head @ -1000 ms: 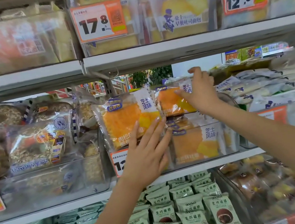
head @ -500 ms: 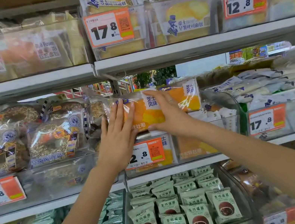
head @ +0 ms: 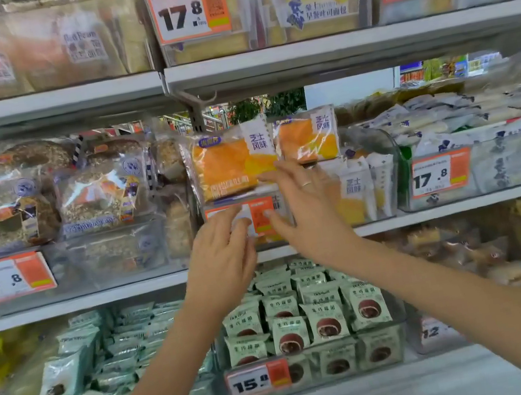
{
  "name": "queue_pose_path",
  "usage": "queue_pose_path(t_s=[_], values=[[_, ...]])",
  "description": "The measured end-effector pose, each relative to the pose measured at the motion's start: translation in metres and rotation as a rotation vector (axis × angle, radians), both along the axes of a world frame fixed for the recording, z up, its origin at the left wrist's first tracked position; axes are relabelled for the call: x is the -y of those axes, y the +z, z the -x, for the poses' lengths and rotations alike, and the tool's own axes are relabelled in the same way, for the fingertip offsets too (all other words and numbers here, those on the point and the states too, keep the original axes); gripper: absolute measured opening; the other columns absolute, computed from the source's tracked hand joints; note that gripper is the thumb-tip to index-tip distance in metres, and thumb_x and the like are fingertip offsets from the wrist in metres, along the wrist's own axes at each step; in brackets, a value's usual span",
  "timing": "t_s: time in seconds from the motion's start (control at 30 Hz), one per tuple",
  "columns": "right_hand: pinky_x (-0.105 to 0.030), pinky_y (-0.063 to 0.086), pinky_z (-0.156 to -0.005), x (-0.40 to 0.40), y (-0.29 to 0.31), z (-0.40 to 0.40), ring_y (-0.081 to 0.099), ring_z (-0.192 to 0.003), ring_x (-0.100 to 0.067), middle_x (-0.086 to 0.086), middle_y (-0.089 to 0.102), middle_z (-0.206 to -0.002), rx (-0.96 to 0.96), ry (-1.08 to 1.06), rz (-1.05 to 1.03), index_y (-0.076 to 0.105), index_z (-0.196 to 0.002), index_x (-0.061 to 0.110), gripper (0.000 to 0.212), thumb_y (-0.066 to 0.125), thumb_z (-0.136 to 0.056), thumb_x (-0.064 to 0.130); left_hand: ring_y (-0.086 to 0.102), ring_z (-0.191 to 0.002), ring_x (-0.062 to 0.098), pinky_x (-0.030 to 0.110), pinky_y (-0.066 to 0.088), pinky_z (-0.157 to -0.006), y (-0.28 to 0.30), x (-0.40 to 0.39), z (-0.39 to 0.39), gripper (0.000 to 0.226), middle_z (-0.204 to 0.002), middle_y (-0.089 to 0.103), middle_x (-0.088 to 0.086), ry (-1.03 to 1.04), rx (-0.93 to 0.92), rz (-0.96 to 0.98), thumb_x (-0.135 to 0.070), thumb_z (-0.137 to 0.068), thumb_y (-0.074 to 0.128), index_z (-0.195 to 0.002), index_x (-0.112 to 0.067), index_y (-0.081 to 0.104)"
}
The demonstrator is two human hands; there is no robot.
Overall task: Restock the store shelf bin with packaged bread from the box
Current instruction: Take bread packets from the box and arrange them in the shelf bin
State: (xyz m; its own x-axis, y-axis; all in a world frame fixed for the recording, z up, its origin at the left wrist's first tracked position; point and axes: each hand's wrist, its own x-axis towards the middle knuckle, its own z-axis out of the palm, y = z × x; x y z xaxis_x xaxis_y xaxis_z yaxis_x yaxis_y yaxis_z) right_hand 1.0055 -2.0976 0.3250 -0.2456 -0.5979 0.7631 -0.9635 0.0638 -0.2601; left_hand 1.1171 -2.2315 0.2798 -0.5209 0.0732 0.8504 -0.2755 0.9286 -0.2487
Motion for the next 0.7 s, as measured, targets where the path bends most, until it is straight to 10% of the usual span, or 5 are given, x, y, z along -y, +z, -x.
queue_pose_path(t_s=[0.13, 0.33, 0.7], values=[[-0.04, 0.039, -0.099, -0.022, -0.093, -0.027, 0.041, -0.12, -0.026, -0.007, 0.043, -0.134, -0.154, -0.01, -0.051, 0.044, -0.123, 0.021, 0.041, 0.048, -0.083, 0.01, 0.048, -0.082, 0.03, 0.037, 0.035, -0.068, -0.075, -0.034, -0.008, 0.018, -0.095, 0.058, 0.015, -0.075, 0.122, 0.019, -0.017, -0.086, 0.049, -0.097, -0.004, 0.054], [-0.039, 0.047, -0.085, -0.068, -0.255, -0.062, 0.053, -0.105, -0.026, -0.007, 0.052, -0.12, 0.149, -0.005, -0.492, 0.048, -0.124, 0.015, 0.036, 0.049, -0.087, 0.013, 0.055, -0.074, 0.025, 0.032, 0.042, -0.06, -0.229, -0.068, -0.048, 0.022, -0.084, 0.059, 0.007, -0.133, 0.479, -0.261, -0.015, -0.074, 0.053, -0.096, -0.013, 0.047], [-0.033, 0.043, -0.094, -0.083, -0.467, -0.103, 0.051, -0.121, -0.028, -0.015, 0.049, -0.135, 0.808, 0.012, -1.553, 0.042, -0.136, 0.006, 0.041, 0.048, -0.096, 0.011, 0.058, -0.105, 0.028, 0.035, 0.049, -0.086, -0.446, -0.108, -0.107, 0.025, -0.116, 0.06, 0.01, 0.448, 1.098, -1.58, -0.022, -0.094, 0.05, -0.115, -0.012, 0.059]])
